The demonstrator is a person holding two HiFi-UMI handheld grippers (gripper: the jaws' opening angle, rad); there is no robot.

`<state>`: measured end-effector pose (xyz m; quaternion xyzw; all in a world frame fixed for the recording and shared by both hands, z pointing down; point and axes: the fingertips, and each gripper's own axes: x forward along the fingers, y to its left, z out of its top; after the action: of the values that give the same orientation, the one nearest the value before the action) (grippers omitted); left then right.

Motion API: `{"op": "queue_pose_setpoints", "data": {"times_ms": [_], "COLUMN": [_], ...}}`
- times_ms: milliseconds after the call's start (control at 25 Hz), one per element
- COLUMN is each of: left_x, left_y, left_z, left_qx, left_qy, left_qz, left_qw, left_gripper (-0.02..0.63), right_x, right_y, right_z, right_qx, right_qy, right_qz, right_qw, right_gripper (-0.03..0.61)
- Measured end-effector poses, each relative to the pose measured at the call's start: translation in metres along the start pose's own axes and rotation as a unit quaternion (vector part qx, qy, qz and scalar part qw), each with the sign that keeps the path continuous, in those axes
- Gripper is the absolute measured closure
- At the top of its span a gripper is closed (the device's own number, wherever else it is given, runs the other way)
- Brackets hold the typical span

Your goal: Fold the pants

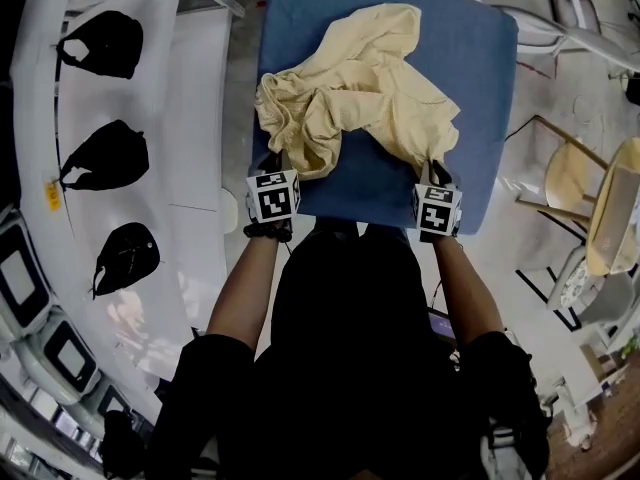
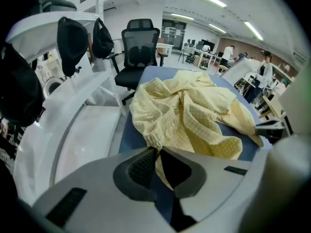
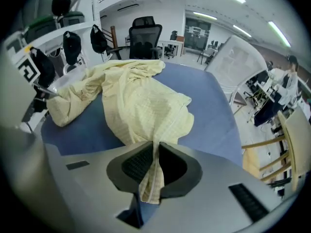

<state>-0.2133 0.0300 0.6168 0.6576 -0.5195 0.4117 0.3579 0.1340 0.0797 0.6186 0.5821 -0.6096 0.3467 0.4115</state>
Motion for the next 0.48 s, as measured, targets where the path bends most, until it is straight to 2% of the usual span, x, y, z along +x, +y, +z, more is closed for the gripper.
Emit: {"op": "queue_pose_setpoints", "data": {"times_ms": [120,360,480], "left_x": [-0.002,-0.005,-0.008], "left_y": [0.016,0.031,0.038], "left_z": [0.004,0.006,0.004], "left_qx": [0.025,0.041,0.047], "left_qy": [-0.004,-0.009,-0.010], "left_qz": [0.001,0.005,0.015], "left_qw": [0.9997,0.9991,0.9988], "left_gripper": [0.572,0.572,0.572], "right_x": [-0.008,-0.028,-0.036], "right_y": [-0.022,-0.092,-0.125], "right_z": [-0.003,-0.023,-0.034], "right_qx": [-0.027,0.002,-0.023], "right_qy": [-0.007,0.006,0.019], "right_qz": [-0.047,-0.135,-0.170], "right_qw": [0.999,0.991,0.985], "right_gripper": [0.537,0.537,0.537]}}
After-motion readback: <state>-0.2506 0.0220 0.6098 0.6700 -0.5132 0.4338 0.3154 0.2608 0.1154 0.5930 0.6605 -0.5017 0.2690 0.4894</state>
